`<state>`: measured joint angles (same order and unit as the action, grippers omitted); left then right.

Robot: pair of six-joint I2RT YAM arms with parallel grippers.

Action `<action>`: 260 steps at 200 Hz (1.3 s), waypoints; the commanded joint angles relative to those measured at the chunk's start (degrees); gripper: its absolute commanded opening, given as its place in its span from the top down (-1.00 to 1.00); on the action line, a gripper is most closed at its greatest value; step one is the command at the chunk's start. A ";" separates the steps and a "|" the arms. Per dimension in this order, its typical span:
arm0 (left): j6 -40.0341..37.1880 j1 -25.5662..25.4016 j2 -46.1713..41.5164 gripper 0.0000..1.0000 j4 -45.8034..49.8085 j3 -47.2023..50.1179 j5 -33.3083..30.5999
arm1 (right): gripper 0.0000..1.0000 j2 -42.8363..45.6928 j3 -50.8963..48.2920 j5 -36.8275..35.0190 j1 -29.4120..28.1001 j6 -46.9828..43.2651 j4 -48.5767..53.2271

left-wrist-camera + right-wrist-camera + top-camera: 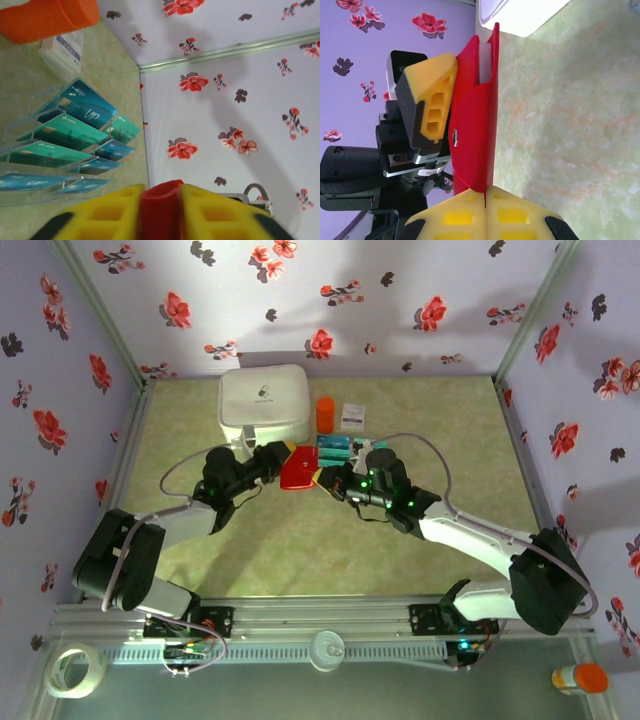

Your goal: Put the credit cards into the card holder

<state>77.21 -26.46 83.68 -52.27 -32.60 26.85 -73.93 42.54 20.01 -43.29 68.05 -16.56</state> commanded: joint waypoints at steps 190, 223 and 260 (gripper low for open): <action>-15.41 -0.74 -11.60 1.00 32.40 -5.72 -8.83 | -0.50 -21.38 39.32 -27.12 -10.82 -31.92 45.41; -14.56 -1.08 -12.32 1.00 31.99 -5.64 -9.34 | -0.46 -23.82 37.88 -29.72 -11.54 -30.99 45.59; -13.24 -1.30 -13.36 1.00 31.18 -5.47 -10.11 | -0.37 -21.76 27.92 -32.80 -11.58 -26.19 43.38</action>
<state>63.66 -27.27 72.58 -19.16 -36.29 17.52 -96.64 76.77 -8.36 -54.46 38.70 25.98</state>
